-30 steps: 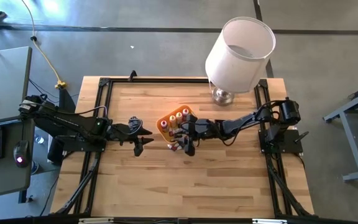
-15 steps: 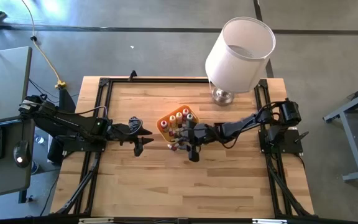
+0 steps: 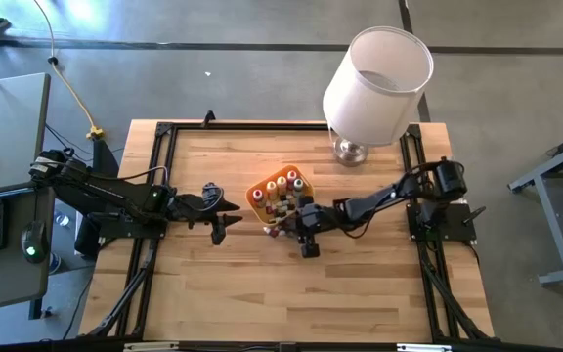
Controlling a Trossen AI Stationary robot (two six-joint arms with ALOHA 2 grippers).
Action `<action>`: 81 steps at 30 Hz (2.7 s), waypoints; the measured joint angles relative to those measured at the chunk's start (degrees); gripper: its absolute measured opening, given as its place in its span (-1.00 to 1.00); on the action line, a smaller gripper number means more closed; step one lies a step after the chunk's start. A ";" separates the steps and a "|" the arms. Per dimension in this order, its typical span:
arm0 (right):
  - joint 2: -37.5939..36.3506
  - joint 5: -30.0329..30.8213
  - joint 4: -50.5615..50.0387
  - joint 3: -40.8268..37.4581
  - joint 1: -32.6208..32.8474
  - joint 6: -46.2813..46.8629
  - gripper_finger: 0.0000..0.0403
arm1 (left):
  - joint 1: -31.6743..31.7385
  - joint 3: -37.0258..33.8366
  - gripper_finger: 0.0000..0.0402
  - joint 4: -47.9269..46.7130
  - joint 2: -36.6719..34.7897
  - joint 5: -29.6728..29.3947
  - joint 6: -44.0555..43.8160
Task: Pick & Place food coloring
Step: Put the small green food coloring bottle into the yellow bin, then put the small red food coloring bottle into the yellow bin
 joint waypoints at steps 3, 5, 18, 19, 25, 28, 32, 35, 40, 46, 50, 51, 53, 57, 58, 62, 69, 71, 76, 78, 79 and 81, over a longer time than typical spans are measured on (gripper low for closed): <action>2.16 0.55 0.97 0.08 -0.02 -0.78 -0.26 | 0.02 0.00 -0.20 0.13 0.00 -0.12 0.00; 3.37 1.25 1.84 0.19 -0.20 -1.51 -0.26 | 0.00 0.00 -0.20 0.10 0.00 -0.18 0.00; 4.96 3.24 2.52 0.07 -0.50 -3.47 -0.26 | 0.00 0.00 -0.20 0.39 0.00 -0.18 0.02; 4.97 3.43 2.49 0.07 -0.50 -3.77 -0.28 | 0.00 0.00 -0.20 0.39 0.00 -0.18 0.02; 5.06 3.16 3.90 0.00 -0.50 -3.92 -0.45 | 0.00 0.00 -0.20 0.39 0.00 -0.18 0.02; 5.11 3.57 4.55 -0.04 -0.57 -3.90 -0.55 | 0.00 0.00 -0.20 0.39 0.00 -0.18 0.02; 4.60 3.60 5.27 -0.06 -0.57 -3.85 -0.63 | 0.00 0.00 -0.20 0.41 0.00 -0.18 0.02; 2.26 3.59 5.62 -0.09 -0.57 -3.55 -0.62 | 0.00 0.00 -0.20 0.41 0.00 -0.18 0.02; -2.39 9.96 6.22 -0.07 -0.50 -2.14 -0.59 | 0.01 0.00 -0.20 0.56 0.00 -0.20 0.02; -3.26 24.26 4.65 -0.04 -2.45 -1.82 -0.60 | 0.02 0.00 -0.20 1.42 0.00 -2.46 0.02; -3.23 19.07 2.97 -0.04 -4.58 0.70 -0.59 | 0.02 0.00 -0.20 1.40 0.00 -3.20 0.02; -3.22 17.64 3.06 -0.04 -4.88 1.21 -0.57 | 0.02 0.00 -0.20 1.39 0.00 -3.20 0.02; -3.22 16.20 3.19 -0.04 -5.19 1.37 -0.53 | 0.02 0.00 -0.20 1.40 0.00 -3.20 0.02; -3.22 16.49 3.26 -0.04 -4.49 -0.87 -0.42 | 0.02 0.00 -0.20 1.38 0.00 -3.22 0.02; -3.23 16.41 3.42 -0.04 -4.18 -1.25 -0.39 | 0.02 0.00 -0.20 1.37 0.00 -3.26 0.02; -3.21 14.65 6.65 -0.04 -2.41 -2.12 -0.31 | 0.02 0.00 -0.20 1.35 0.00 -3.49 0.02; -3.21 -6.31 7.09 -0.04 -0.04 -2.61 -0.29 | 0.02 0.00 -0.20 1.36 0.00 -3.53 -0.02; -3.21 -5.57 5.99 -0.04 0.93 -2.52 -0.30 | 0.02 0.00 -0.20 1.60 0.00 -3.53 -0.02; -3.21 4.06 2.03 -0.04 2.63 -2.22 -0.30 | 0.02 0.00 -0.20 2.41 0.00 -1.88 -2.89; -3.21 7.41 0.69 -0.04 3.03 -2.01 -0.30 | 0.02 0.00 -0.20 2.15 0.00 -1.77 -2.91; -3.21 8.23 0.22 -0.04 3.19 -1.81 -0.30 | 0.02 0.00 -0.20 2.14 0.00 -2.26 -2.68; -3.21 8.40 -0.19 -0.04 3.23 -0.71 -0.30 | 0.02 0.00 -0.20 2.15 0.00 -5.27 -1.95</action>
